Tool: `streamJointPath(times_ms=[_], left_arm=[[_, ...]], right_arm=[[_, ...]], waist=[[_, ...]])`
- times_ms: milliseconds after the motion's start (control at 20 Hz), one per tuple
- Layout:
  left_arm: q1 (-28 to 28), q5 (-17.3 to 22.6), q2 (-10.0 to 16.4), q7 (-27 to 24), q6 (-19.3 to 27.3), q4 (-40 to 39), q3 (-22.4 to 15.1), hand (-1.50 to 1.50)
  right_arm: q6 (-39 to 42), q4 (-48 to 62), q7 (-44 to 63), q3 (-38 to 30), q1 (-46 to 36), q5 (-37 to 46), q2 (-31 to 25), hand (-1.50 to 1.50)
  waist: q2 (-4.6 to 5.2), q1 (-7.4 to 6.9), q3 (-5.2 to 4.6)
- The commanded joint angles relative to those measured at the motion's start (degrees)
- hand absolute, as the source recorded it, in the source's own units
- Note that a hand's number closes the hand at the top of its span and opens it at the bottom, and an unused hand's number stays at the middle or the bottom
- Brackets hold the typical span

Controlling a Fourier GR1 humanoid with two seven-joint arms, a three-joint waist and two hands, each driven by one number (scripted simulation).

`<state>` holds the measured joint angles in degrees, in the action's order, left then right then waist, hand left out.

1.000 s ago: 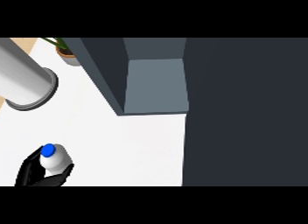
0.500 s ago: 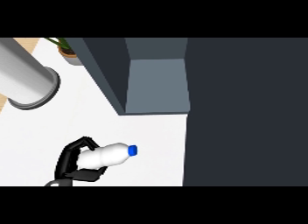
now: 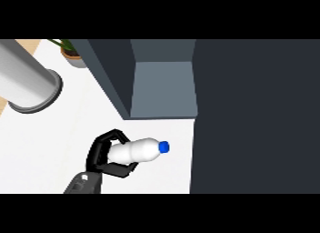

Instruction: Pick up the bottled water, place it into the cabinet and close the cabinet

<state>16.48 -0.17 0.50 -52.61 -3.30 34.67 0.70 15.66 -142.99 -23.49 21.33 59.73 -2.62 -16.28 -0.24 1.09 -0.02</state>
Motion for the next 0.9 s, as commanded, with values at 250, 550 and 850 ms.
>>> streamJointPath(times_ms=[250,550,850], left_arm=[[3.11,13.48,-0.50,15.00,12.51,13.10,-16.25,1.50],[9.44,18.30,-0.50,23.77,18.99,15.92,-21.25,1.50],[21.31,23.67,-0.43,30.99,30.54,13.76,-24.85,1.50]], right_arm=[[0.47,-8.64,0.58,-2.48,4.61,-2.57,-2.07,-1.50],[1.53,-8.61,-0.54,-4.96,6.91,-5.36,-3.15,-1.50],[1.32,-2.65,-4.22,-6.47,3.12,-4.99,-0.73,-1.50]], waist=[[-0.08,0.33,-0.01],[0.11,0.51,0.00],[0.36,1.08,0.00]])
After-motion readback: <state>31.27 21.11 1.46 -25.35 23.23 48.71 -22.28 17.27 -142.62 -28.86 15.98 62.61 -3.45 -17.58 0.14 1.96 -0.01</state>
